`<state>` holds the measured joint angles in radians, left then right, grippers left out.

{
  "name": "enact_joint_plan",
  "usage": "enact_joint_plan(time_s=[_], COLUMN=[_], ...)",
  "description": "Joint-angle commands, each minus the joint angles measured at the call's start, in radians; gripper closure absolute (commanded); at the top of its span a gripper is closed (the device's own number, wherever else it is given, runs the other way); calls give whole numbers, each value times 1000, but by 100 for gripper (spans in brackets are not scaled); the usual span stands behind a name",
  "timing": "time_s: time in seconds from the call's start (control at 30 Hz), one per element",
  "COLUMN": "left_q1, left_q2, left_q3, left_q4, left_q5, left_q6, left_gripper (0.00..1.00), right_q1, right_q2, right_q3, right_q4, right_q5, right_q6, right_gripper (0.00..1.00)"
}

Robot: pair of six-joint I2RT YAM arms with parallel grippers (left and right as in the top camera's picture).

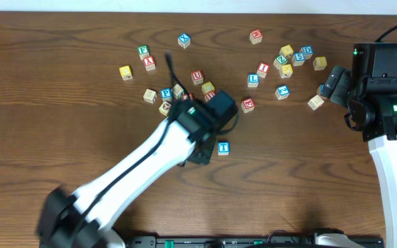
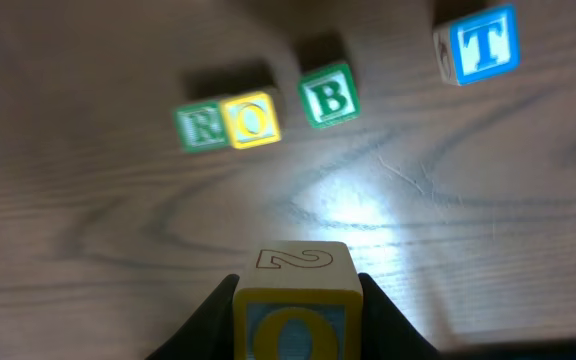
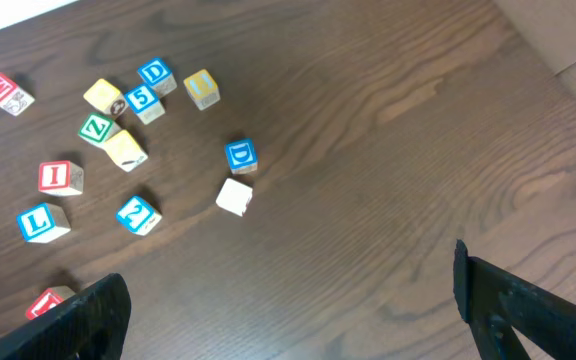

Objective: Spell out ROBOT
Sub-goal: 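Lift the O block and carry it toward the R O B T row, then lower the O block between the B and T blocks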

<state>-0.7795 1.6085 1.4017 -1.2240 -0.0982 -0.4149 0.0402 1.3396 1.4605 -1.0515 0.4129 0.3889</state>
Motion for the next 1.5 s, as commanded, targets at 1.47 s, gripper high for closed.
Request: enact_joint_plan(time_s=[1.47], left_q1=[-4], left_q2=[137], left_q3=[-264], left_q4=[593], left_q5=[28], left_q6=[-298], left_gripper=[90], right_q1=[-3], right_q2=[-2], right_q3=[15], right_q4=[0], right_q5=[14], right_q6=[-8], right_gripper=[1])
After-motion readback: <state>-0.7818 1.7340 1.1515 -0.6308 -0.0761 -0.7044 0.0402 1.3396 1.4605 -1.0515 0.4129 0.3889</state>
